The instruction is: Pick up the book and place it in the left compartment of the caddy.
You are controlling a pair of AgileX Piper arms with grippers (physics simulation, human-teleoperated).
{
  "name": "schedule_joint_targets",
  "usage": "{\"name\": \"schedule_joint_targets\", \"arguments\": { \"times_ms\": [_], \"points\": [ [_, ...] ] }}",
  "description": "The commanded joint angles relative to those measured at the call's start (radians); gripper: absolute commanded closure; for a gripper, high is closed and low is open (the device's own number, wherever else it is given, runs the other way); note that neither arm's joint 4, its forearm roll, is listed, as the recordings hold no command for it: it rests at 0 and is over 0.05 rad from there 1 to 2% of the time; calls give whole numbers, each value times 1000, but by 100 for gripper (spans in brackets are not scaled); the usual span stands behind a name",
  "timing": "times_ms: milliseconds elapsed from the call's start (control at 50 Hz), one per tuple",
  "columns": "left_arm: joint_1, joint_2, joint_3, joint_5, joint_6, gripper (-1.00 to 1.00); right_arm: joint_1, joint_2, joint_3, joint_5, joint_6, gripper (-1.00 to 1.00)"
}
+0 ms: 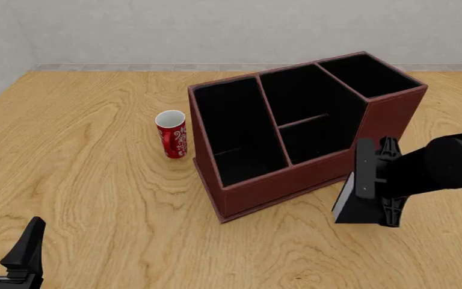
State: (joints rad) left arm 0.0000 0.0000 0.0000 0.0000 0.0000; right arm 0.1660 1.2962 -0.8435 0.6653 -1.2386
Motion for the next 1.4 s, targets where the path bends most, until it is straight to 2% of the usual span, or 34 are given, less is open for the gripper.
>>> {"name": "schedule_joint_targets", "arguments": {
  "times_ms": [20, 260, 380, 640, 900, 1140, 1160, 1340, 1400],
  "points": [
    [0, 0, 0, 0, 0, -100, -8, 0, 8, 22, 16, 100],
    [0, 0, 0, 0, 0, -100, 5, -23, 7, 47, 23, 100],
    [0, 0, 0, 0, 0, -100, -3, -66, 3, 84, 8, 100],
    [0, 0, 0, 0, 0, -100, -48, -207, -38, 223, -58, 100],
    [0, 0, 0, 0, 0, -100, -43, -355, -49, 368, -68, 100],
    [0, 0, 0, 0, 0, -100, -8, -473, -126, 548, -10, 100],
    [0, 0, 0, 0, 0, -100, -10, -484, -121, 553, -13, 100],
    [0, 0, 0, 0, 0, -100, 69, -480, -167, 555, 93, 100],
    [0, 0, 0, 0, 0, -100, 76, -486, -172, 555, 110, 100]
  ]
}}
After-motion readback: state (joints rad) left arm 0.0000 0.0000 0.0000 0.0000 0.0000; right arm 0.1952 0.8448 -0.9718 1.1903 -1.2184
